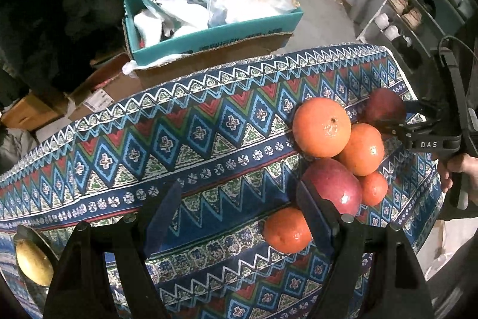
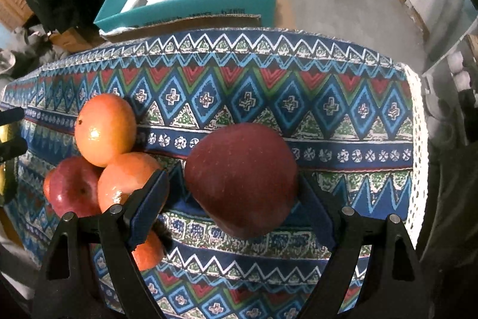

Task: Organize fruits
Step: 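Grasp the red apple with the right tool, then grasp the orange with the left tool while the right tool lifts the apple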

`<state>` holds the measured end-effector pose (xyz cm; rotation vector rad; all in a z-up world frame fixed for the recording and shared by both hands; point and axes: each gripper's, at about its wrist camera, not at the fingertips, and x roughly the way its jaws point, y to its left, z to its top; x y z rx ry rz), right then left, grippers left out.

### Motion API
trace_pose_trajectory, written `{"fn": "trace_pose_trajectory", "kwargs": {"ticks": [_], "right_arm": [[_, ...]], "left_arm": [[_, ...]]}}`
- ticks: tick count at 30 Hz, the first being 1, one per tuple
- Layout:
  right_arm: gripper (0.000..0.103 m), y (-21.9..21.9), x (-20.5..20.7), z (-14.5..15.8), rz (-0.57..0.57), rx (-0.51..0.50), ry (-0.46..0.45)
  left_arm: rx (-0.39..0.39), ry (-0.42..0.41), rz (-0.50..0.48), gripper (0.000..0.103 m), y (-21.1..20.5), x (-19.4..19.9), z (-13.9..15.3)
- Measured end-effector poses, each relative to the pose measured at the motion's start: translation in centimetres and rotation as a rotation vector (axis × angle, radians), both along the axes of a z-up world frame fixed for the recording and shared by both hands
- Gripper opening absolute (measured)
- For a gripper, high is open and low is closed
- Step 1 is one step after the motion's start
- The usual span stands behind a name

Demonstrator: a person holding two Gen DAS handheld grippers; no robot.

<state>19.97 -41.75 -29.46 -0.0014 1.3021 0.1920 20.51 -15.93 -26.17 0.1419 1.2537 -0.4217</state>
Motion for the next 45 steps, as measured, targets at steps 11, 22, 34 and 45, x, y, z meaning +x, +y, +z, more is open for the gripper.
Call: {"fn": "trace_pose_trajectory", "kwargs": {"ticks": [11, 22, 34, 45], "right_arm": [[0.074, -0.1, -0.1, -0.4, -0.035, -0.014, -0.027], [0.074, 0.9, -2.9, 3.7, -0.067, 0.053, -0.112], [0.074, 2.6, -6.8, 5.8, -0.076, 0.120, -0.139], [0.074, 3.8, -7.7, 5.8, -0.062, 0.139, -0.144]], "left_arm": [[-0.023, 0.010, -0.066, 0.081, -0.3, -1.0, -0.9], [-0.025, 0.030, -0.196, 0.081, -1.8, -4.0, -2.3], [-0.009, 0.057, -0.216, 0.081, -2.7, -5.1, -4.8], [-0.010, 0.037, -0.255, 0.050, -3.5, -5.6, -5.7]]}}
